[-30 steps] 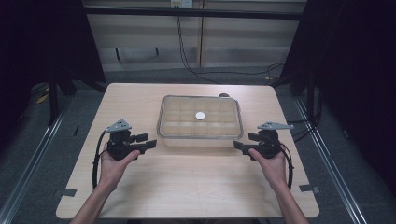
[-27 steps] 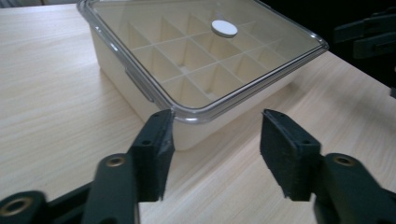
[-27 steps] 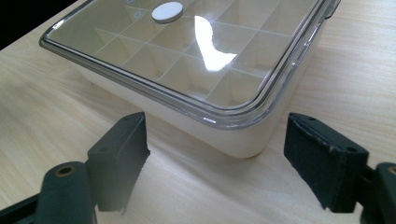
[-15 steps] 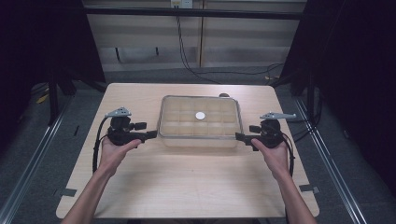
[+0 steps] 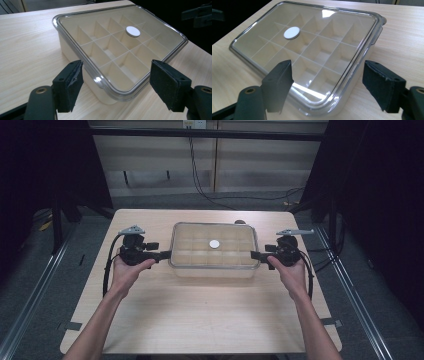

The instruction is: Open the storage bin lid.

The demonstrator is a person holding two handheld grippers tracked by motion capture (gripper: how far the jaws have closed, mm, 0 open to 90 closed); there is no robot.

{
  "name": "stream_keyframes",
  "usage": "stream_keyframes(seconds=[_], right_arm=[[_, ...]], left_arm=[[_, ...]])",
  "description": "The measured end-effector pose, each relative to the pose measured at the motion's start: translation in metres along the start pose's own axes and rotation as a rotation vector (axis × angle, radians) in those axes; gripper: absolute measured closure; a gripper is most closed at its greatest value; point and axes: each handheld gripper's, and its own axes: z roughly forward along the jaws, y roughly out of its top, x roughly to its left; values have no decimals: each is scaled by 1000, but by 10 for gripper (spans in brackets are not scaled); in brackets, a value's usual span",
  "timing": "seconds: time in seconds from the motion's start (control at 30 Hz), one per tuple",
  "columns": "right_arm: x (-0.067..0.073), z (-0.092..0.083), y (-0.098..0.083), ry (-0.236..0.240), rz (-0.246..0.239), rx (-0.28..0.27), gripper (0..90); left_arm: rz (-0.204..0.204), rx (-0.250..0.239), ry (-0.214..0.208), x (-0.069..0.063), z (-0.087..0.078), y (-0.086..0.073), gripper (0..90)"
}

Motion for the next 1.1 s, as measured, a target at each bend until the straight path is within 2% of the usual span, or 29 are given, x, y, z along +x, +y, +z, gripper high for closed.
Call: stream_keyframes(seconds=[0.03, 0.17, 0.3, 0.37, 0.4, 0.5, 0.53, 0.57, 0.73, 0.8, 0.9, 0.93, 0.97, 1.0, 1.1], right_arm=[[0, 2, 2, -10, 2, 3, 269], [-1, 9, 6, -2, 2, 18, 265], [-4, 15, 11, 1, 9, 38, 238], [-8, 22, 8, -19, 44, 81, 228], [-8, 24, 7, -5, 58, 90, 228], [-9, 30, 5, -7, 52, 102, 224], [-10, 31, 4, 4, 57, 100, 220], [-11, 32, 4, 1, 64, 100, 217], [-12, 38, 1, 0, 59, 114, 201], [-13, 39, -1, 3, 63, 118, 219], [-13, 41, -2, 8, 64, 135, 245], [-13, 42, -2, 6, 59, 132, 247], [-13, 42, -2, 5, 61, 127, 247], [-13, 42, -2, 5, 62, 126, 247], [-15, 43, -2, 7, 67, 121, 243]], left_arm=[[26, -7, 1, -5, 1, 4, 265], [38, -8, 12, -7, 4, 8, 266], [20, 17, 22, 0, 14, 8, 262], [9, 25, 11, 4, 18, 7, 264], [9, 39, 11, 6, 20, 6, 263], [7, 60, 23, 10, 25, 4, 253], [-12, 62, 19, 14, 27, 2, 249], [-12, 67, 18, 15, 29, 2, 246], [-15, 90, 25, 15, 38, -6, 239], [-25, 103, 11, 16, 40, -8, 237], [-33, 94, 8, 16, 43, -9, 238], [-35, 93, -5, 14, 45, -7, 241], [-35, 93, -5, 14, 45, -7, 264], [-15, 95, 2, 10, 47, -5, 290], [-22, 112, 12, 9, 53, -3, 244]])
